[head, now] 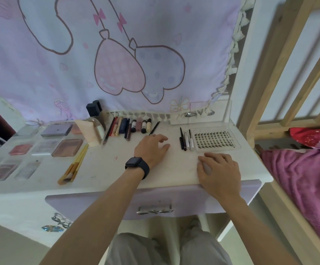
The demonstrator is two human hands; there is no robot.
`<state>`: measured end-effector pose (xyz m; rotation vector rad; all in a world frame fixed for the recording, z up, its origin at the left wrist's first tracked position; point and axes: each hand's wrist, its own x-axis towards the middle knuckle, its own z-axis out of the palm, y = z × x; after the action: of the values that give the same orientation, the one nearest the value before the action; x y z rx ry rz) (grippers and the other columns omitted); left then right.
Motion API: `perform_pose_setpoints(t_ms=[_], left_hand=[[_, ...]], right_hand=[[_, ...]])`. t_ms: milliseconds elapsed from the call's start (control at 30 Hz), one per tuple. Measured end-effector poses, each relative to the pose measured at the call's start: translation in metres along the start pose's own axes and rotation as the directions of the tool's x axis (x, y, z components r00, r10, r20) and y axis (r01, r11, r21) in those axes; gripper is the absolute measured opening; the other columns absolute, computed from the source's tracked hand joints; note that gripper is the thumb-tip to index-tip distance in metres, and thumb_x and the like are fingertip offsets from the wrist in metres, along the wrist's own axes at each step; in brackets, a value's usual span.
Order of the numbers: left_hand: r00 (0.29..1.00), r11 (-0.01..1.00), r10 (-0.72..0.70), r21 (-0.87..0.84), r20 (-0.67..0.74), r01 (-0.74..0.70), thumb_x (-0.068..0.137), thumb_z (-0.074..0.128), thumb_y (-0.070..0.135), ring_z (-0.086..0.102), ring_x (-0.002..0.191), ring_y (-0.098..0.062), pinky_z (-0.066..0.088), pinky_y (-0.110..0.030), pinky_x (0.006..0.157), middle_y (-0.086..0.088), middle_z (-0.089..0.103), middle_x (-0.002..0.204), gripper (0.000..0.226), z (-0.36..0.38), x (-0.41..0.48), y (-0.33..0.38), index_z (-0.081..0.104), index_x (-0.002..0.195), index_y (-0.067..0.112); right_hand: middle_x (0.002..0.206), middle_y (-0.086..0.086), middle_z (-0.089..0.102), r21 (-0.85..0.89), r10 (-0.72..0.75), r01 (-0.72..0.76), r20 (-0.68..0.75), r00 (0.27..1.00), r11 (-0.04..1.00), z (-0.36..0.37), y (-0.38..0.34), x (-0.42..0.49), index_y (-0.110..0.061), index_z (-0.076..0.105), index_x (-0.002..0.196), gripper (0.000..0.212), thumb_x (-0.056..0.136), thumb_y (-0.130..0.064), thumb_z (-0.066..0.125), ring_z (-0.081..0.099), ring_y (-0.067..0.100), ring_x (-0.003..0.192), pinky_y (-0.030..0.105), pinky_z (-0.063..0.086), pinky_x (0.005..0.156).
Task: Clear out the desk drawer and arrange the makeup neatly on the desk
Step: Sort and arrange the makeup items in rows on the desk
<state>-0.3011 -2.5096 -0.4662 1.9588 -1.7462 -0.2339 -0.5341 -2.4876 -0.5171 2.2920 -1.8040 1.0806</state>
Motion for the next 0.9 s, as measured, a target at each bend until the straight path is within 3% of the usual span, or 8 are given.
perform_pose_setpoints(t_ms=[133, 233, 433, 667, 767, 900], left_hand=[[0.988, 0.986, -0.116, 0.111, -0.105, 0.128, 0.096, 0.056, 0.042, 0.055, 0.118, -0.022, 0.053, -0.039, 0.085, 0.000, 0.061, 0.129, 0.037, -0.011, 0.005, -0.025, 0.061, 0.130, 0.027], [0.971, 0.955, -0.221, 0.182, -0.089, 0.233, 0.096, 0.053, 0.045, 0.049, 0.125, -0.027, 0.050, -0.043, 0.091, -0.003, 0.055, 0.137, 0.045, -0.013, 0.012, -0.032, 0.057, 0.135, 0.024], [0.962, 0.932, -0.259, 0.239, -0.091, 0.273, 0.096, 0.053, 0.043, 0.057, 0.106, -0.030, 0.053, -0.041, 0.079, -0.006, 0.060, 0.119, 0.034, -0.014, 0.026, -0.033, 0.069, 0.108, 0.015], [0.945, 0.921, -0.296, 0.219, -0.142, 0.321, 0.101, 0.046, 0.030, 0.061, 0.091, -0.031, 0.047, -0.036, 0.067, -0.009, 0.067, 0.102, 0.027, -0.019, 0.019, -0.038, 0.067, 0.108, 0.015], [0.932, 0.920, -0.339, 0.163, -0.131, 0.357, 0.102, 0.045, 0.031, 0.060, 0.095, -0.029, 0.048, -0.037, 0.072, -0.008, 0.066, 0.108, 0.027, -0.025, 0.007, -0.046, 0.067, 0.109, 0.018], [0.950, 0.956, -0.286, -0.096, -0.122, 0.276, 0.102, 0.051, 0.032, 0.059, 0.098, -0.022, 0.047, -0.035, 0.078, -0.002, 0.063, 0.112, 0.020, -0.036, -0.021, -0.059, 0.065, 0.113, 0.022]], right_hand=[[0.121, -0.001, 0.072, -0.036, -0.135, 0.137, 0.049, 0.990, 0.990, 0.002, -0.011, -0.005, -0.024, 0.076, 0.111, 0.040, 0.091, -0.043, 0.048, 0.060, 0.025, 0.116, 0.044, 0.050, 0.092], [0.132, 0.000, 0.068, -0.020, -0.197, 0.202, 0.136, 0.971, 0.979, 0.011, -0.028, -0.012, -0.024, 0.072, 0.123, 0.048, 0.095, -0.048, 0.041, 0.058, 0.024, 0.126, 0.044, 0.048, 0.101], [0.139, -0.007, 0.062, -0.011, -0.192, 0.196, 0.134, 0.972, 0.981, 0.024, -0.030, -0.020, -0.031, 0.066, 0.132, 0.047, 0.100, -0.049, 0.038, 0.052, 0.016, 0.135, 0.042, 0.043, 0.111], [0.138, -0.008, 0.063, 0.010, -0.174, 0.174, 0.108, 0.979, 0.985, 0.021, -0.034, -0.021, -0.032, 0.068, 0.130, 0.045, 0.100, -0.047, 0.039, 0.052, 0.016, 0.135, 0.043, 0.043, 0.112], [0.140, -0.010, 0.061, -0.002, -0.169, 0.170, 0.131, 0.977, 0.985, 0.019, -0.035, -0.020, -0.034, 0.067, 0.132, 0.046, 0.100, -0.049, 0.038, 0.049, 0.014, 0.136, 0.040, 0.040, 0.114], [0.141, -0.013, 0.060, 0.028, -0.140, 0.137, 0.157, 0.978, 0.990, 0.013, -0.037, -0.020, -0.036, 0.067, 0.131, 0.046, 0.099, -0.050, 0.038, 0.048, 0.011, 0.137, 0.038, 0.038, 0.115]])
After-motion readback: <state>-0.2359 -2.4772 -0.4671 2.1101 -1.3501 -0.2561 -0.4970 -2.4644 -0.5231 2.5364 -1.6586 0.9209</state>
